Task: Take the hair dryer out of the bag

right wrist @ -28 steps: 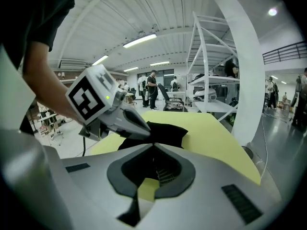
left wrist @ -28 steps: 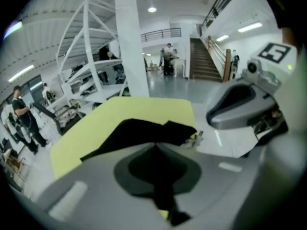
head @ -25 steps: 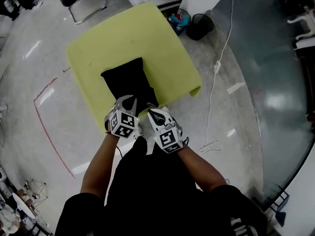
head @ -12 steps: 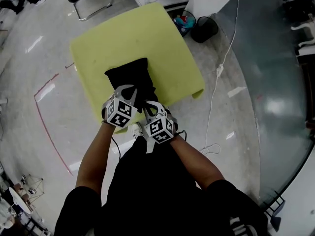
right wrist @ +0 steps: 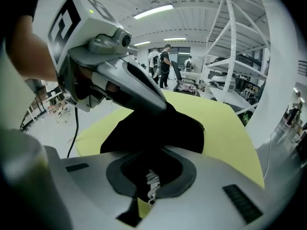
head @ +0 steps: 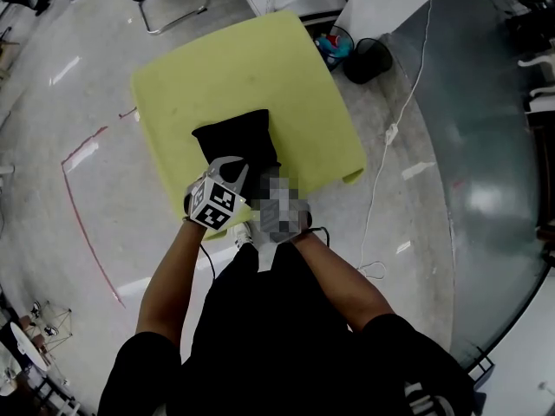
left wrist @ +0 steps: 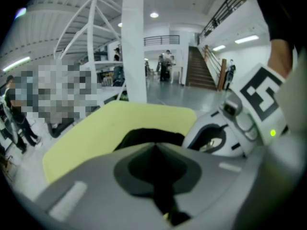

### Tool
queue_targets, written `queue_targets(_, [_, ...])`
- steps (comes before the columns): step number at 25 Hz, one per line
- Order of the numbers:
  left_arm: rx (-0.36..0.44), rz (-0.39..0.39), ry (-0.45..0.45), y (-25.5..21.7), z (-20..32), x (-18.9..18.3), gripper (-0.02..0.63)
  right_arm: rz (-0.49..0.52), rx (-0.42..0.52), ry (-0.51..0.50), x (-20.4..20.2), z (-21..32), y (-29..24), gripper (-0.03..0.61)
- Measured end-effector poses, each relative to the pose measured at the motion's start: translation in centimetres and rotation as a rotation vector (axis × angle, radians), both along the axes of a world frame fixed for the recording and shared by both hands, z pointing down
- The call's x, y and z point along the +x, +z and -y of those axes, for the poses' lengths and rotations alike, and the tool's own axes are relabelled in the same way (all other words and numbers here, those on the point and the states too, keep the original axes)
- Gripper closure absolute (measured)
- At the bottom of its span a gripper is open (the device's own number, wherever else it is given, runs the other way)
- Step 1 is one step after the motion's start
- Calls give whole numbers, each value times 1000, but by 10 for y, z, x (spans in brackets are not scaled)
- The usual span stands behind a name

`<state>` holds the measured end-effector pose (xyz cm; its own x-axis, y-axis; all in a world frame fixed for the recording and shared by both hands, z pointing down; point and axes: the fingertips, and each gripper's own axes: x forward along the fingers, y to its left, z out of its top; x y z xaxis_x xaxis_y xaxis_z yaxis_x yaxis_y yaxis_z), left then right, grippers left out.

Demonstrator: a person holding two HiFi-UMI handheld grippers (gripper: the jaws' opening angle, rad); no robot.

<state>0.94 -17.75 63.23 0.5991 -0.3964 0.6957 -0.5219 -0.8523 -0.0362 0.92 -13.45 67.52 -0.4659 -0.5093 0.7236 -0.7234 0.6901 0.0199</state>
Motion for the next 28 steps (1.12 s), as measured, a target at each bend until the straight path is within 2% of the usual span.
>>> queue_targets(3, [-8,-9,1,2,-1,-1,601,-32,-34,2,0,2,10,570])
queue_targets(4, [-11,-12,2,3,-1,-1,601,-38,-54,1,0,1,15,550])
queue_targets(5, [-14,-15,2,3,-2,-1,601,-43,-69,1,0,0,18,498])
queue_targets(10, [-33,-45,0,6,-1,4,601,-48,-121,22,7,6,26,402])
queue_targets(12, [-39,-54,-1,7,0,5,601,-52,-151,16,7,8,30,385])
queue_targets(17, [-51,-70,2,6,2,5,601,-72,-223,-30,0,7,41,368])
queue_targets(25, [-85,-89,-14,15,-7,-5,601,-188,-252,-55,-7,13,64,350])
queue_targets(28, [-92,-95,-46,21,-5,-8,601,-188,-269,-76,-10,15,73,357])
